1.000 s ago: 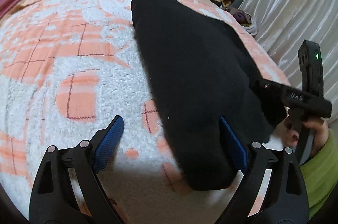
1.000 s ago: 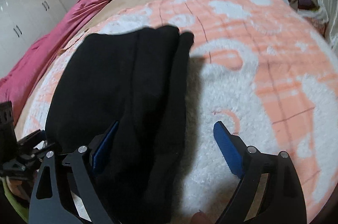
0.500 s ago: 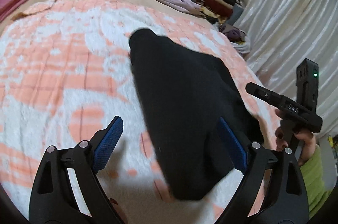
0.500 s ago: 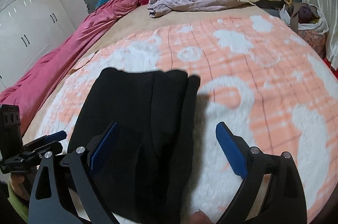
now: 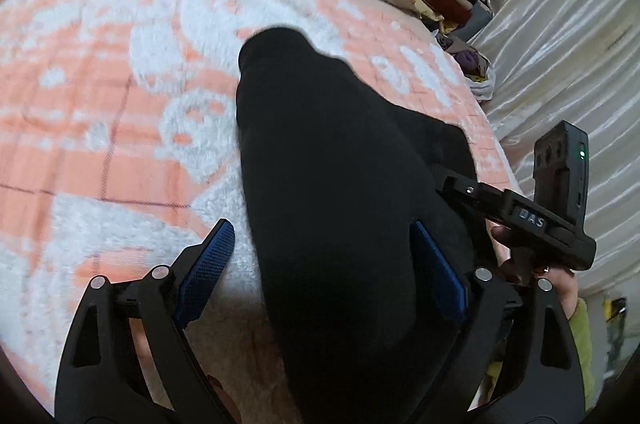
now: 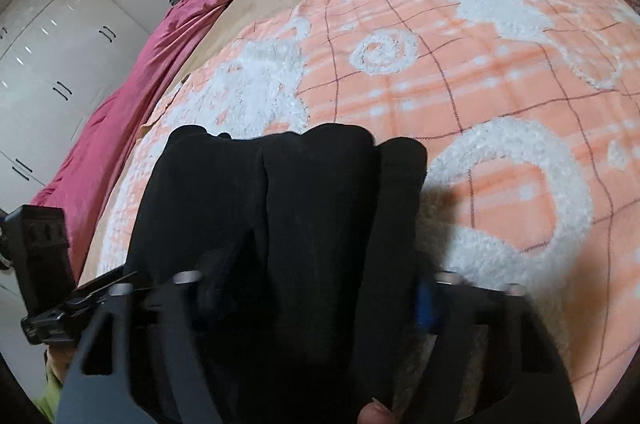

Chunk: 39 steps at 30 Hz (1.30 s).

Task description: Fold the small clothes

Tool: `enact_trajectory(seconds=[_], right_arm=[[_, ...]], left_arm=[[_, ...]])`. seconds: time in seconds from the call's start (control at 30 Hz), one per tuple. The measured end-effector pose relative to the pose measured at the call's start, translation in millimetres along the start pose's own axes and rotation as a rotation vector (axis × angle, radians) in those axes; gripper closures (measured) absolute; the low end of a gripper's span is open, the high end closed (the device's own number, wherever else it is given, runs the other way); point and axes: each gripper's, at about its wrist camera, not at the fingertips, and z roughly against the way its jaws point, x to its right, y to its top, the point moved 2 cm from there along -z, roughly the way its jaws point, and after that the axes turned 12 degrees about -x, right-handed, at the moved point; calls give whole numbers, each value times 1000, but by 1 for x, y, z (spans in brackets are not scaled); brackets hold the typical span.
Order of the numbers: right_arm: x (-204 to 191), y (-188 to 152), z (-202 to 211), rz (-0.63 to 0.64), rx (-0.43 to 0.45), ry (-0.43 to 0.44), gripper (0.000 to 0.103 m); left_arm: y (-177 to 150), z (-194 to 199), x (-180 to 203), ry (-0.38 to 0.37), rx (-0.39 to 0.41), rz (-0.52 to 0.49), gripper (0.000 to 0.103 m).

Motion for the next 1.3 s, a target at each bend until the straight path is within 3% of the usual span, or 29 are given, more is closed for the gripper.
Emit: enact_trajectory(seconds=[0.03, 0.07, 0.13, 0.2, 0.27, 0.33, 0.47, 0.63, 0.7, 0.87, 0.93, 1.03, 1.13, 1.3], right_arm=[[0, -1, 1, 1, 5, 6, 64], [-1, -2, 3, 10, 14, 2, 66], [-6, -7, 10, 42, 46, -21, 71], [-8, -11, 20, 28, 85, -11, 73], [-8, -14, 25, 40, 119, -10, 73], [-3, -15, 19, 27, 106, -37, 72], [4, -11, 9, -1, 82, -34, 70], [-6, -13, 21, 11, 96, -51, 58], [-8, -17, 30, 9, 118, -54, 50], [-16, -39, 59, 34, 173, -66, 43], [-21, -49, 68, 53, 187, -77, 34], [-29, -63, 75, 74, 191, -90, 33], [-35, -77, 80, 90, 191, -101, 24], [-48, -103, 83, 131, 206, -159, 24]], left_arm=[[-2, -2, -1, -30, -4, -1, 41], [-3, -2, 1, -32, 3, -9, 42], [-4, 2, 13, 12, 8, -70, 57], [-5, 10, 26, 36, 21, -123, 61], [-4, 11, 30, 48, 44, -148, 60], [-1, -3, 21, 54, 18, -129, 56], [0, -6, 3, -34, -1, -78, 53], [-6, 7, 8, -28, 11, -73, 51], [-11, 15, 9, -17, 27, -78, 51], [-24, 32, 12, 24, 68, -114, 50], [-28, 37, 14, 45, 77, -128, 47], [-33, 42, 15, 60, 87, -135, 45], [-40, 47, 14, 75, 92, -144, 42], [-60, 56, 15, 128, 112, -169, 39]])
